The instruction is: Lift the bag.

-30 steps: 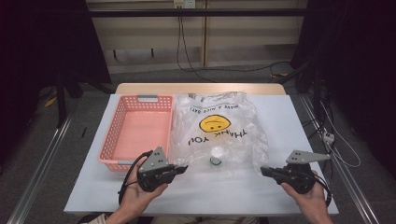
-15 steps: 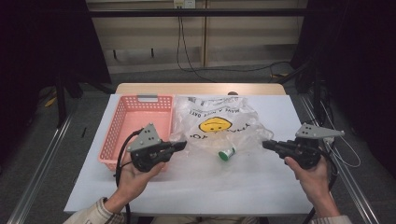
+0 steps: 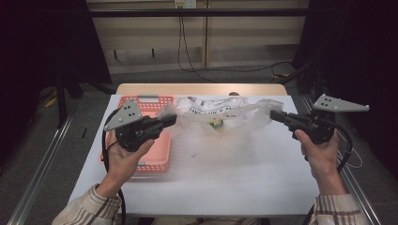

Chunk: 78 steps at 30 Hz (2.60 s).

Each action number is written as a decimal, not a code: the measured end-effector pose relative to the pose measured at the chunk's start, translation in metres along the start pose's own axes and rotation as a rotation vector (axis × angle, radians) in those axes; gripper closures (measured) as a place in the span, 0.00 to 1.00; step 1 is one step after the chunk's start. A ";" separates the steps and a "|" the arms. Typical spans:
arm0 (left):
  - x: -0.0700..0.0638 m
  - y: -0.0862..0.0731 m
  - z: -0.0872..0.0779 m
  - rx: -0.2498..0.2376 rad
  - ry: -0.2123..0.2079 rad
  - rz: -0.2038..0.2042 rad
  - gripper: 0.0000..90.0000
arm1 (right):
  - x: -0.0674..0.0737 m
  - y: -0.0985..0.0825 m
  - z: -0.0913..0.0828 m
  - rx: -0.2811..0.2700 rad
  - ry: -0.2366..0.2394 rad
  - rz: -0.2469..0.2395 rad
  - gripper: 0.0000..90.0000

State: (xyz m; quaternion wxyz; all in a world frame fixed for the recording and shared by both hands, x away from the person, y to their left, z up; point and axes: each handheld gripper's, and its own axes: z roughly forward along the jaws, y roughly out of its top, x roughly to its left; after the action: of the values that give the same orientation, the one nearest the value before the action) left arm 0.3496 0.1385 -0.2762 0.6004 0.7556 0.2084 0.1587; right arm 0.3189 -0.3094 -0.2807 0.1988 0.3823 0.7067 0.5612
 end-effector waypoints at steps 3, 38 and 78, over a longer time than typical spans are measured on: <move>0.003 0.012 -0.003 -0.025 0.007 0.010 1.00 | -0.002 0.017 -0.002 -0.033 -0.006 -0.012 1.00; 0.042 0.124 -0.010 -0.175 0.127 0.000 1.00 | -0.012 0.160 -0.007 -0.190 -0.104 -0.087 1.00; 0.057 0.064 0.042 0.017 0.116 -0.036 1.00 | -0.059 0.069 0.031 0.031 -0.155 0.011 1.00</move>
State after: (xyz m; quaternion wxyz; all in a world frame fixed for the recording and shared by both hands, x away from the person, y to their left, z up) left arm 0.4272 0.1197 -0.2245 0.5836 0.7463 0.2578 0.1898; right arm 0.3997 -0.3295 -0.2335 0.2441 0.4315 0.6955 0.5201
